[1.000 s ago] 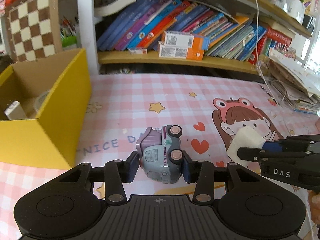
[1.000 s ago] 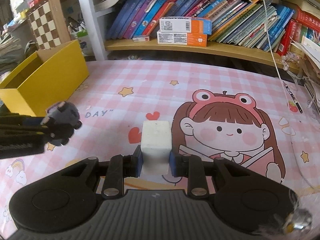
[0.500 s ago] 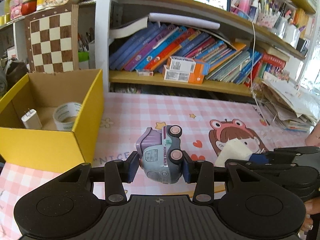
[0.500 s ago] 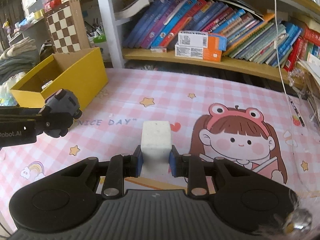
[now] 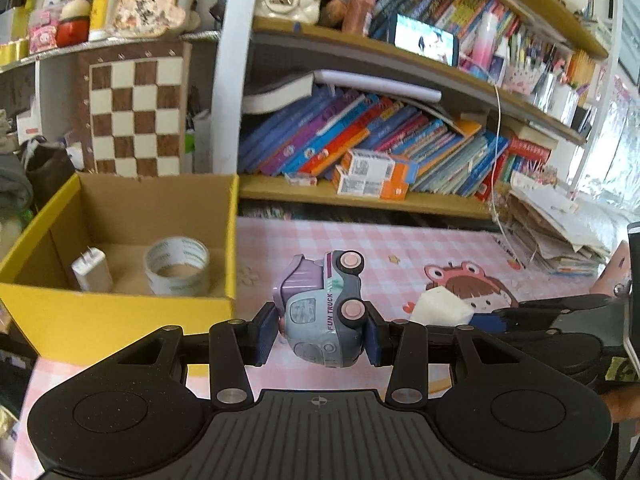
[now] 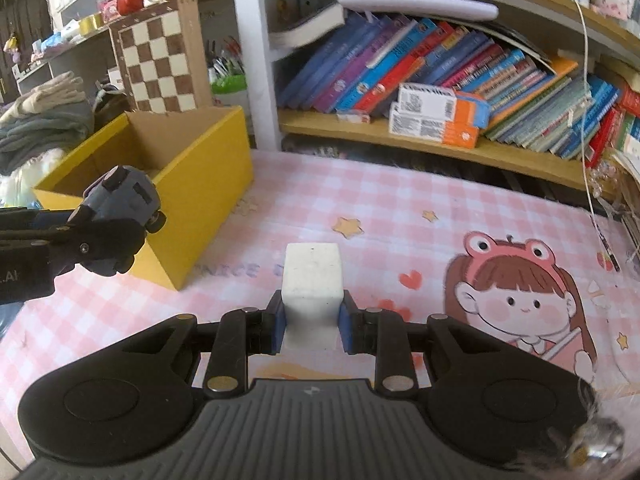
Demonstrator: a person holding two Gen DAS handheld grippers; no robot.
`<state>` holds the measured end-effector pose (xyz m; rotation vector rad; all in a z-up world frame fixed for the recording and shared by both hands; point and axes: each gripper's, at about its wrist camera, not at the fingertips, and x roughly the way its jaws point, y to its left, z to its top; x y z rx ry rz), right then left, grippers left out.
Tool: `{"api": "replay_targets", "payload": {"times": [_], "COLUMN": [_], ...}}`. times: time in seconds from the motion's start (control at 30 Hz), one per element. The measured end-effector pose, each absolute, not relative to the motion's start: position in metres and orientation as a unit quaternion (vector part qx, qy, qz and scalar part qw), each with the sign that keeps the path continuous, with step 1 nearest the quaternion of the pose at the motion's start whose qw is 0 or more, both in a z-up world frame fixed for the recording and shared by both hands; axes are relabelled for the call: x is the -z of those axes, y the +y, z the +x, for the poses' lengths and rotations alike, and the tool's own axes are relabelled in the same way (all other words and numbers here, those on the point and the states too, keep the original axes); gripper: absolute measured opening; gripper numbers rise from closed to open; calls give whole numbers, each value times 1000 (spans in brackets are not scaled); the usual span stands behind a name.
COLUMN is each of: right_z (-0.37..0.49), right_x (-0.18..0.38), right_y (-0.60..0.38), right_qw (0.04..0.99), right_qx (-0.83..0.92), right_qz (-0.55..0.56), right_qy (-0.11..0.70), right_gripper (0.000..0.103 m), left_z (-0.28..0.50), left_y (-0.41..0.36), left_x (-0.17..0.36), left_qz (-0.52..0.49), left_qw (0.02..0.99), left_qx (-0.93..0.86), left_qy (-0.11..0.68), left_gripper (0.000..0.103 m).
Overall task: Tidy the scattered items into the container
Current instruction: 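Carry the toy truck and foam cube over the yellow box with both tools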
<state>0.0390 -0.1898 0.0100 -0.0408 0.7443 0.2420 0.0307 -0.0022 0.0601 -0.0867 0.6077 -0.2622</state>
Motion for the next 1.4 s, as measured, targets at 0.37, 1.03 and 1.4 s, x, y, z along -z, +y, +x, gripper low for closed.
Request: {"api": "replay_targets", "payload": {"times": [0.37,1.03,1.4], "right_z": [43,82,104], "right_x": [-34,-58,-52], "right_y": [-128,-44,-17], "right_qw": [934,937,931], "right_qx": [-112,-135,-150], "right_qz": [-30,-77,-89], "right_qy": [337,313,319], "right_gripper": [25,25,25], "left_z": [45,141,203], "left_y": [60,145,153], "left_x": [-76,-63,-23], "left_qz": [-61,-55,-15], "left_qw": [950,954,937], "left_qx": [140,76,32], "left_qy": [271,285,348], "left_gripper": [42,42,42]}}
